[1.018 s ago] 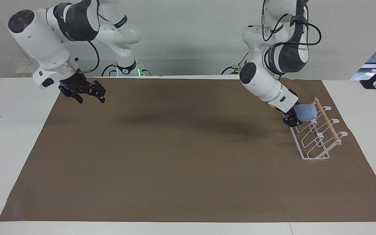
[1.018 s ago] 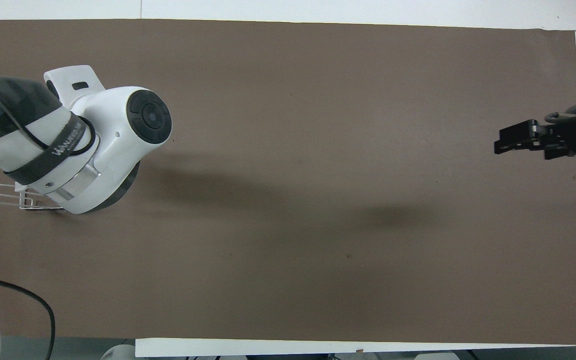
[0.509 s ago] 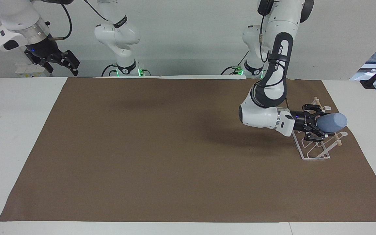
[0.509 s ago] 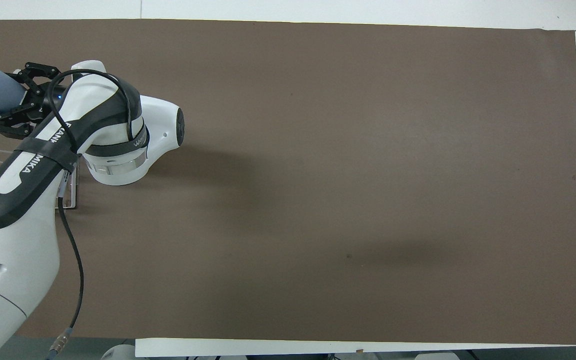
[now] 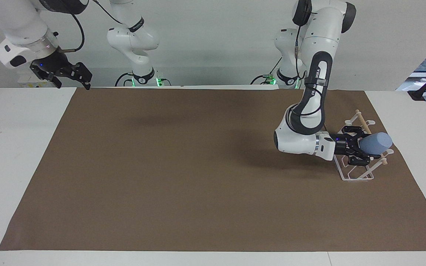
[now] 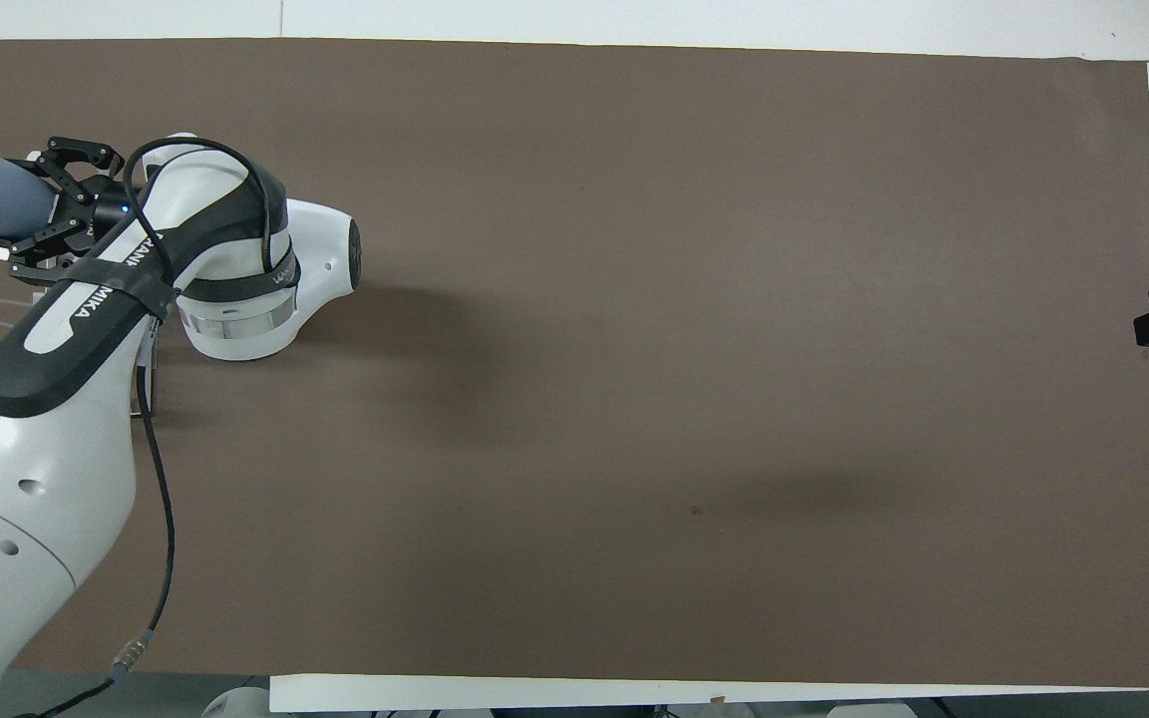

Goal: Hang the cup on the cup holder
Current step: 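Move the cup with the left gripper onto the clear cup holder, then release the cup on the holder and lift the left gripper away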

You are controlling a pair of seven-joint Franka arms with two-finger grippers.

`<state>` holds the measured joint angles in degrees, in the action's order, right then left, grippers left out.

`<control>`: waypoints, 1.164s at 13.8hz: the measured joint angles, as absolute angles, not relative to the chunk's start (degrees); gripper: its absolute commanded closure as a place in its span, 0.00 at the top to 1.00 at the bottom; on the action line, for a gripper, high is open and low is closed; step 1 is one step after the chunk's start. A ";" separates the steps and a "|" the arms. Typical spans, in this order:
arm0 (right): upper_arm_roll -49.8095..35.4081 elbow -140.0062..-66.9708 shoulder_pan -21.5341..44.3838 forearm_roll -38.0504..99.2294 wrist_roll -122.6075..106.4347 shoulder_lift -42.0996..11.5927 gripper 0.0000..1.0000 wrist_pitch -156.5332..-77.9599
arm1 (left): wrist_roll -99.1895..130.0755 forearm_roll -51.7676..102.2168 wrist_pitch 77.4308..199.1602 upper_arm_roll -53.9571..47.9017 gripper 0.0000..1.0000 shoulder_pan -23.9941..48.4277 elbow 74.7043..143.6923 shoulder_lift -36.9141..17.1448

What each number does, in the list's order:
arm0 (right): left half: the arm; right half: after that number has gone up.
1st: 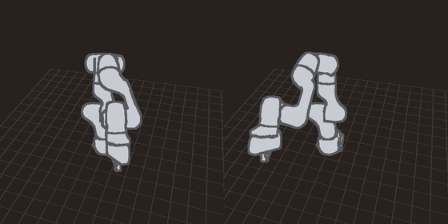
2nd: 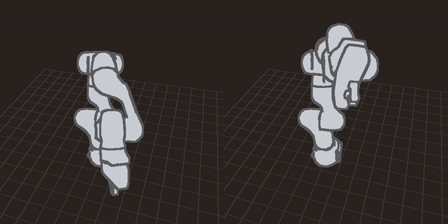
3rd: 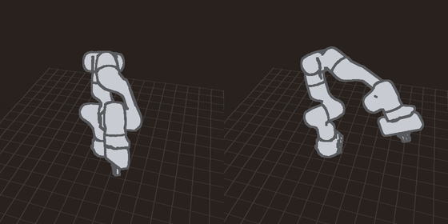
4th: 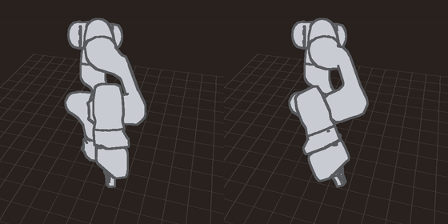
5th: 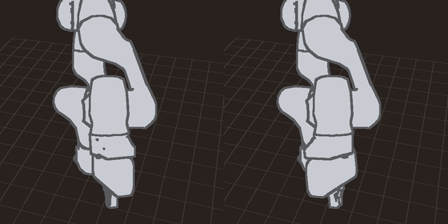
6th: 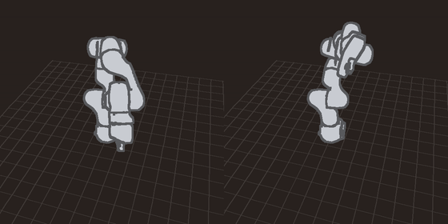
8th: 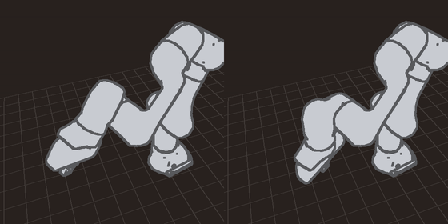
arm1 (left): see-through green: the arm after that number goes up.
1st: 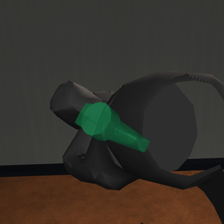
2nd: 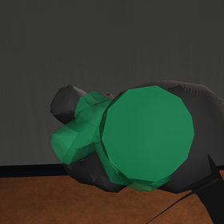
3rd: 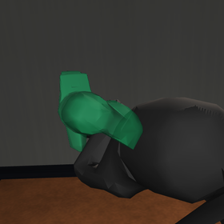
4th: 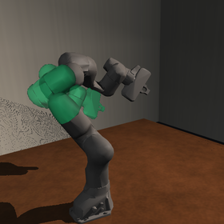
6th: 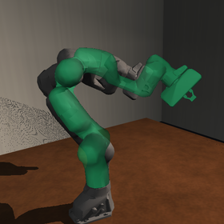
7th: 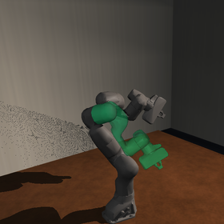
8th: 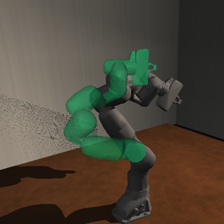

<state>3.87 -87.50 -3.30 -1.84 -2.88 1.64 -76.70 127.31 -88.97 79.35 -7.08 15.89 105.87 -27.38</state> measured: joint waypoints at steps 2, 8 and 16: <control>3.92 -87.50 -3.30 -1.84 -2.88 1.87 1.00 -76.66 | 129.40 -88.97 79.29 -7.07 0.99 15.24 105.88 -29.60; 3.97 -87.49 -3.30 -1.85 -2.88 1.89 1.00 -76.65 | 128.38 -84.74 80.56 -8.08 1.00 15.47 102.11 -28.66; 3.71 -87.49 -2.58 -1.84 -2.88 1.91 1.00 -76.65 | 89.69 -56.02 91.01 -8.29 1.00 12.03 101.43 -8.62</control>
<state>3.71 -87.49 -2.58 -1.84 -2.88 1.91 -76.65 89.69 -56.02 91.01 -8.29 12.03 101.43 -8.62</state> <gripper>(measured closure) 0.000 0.000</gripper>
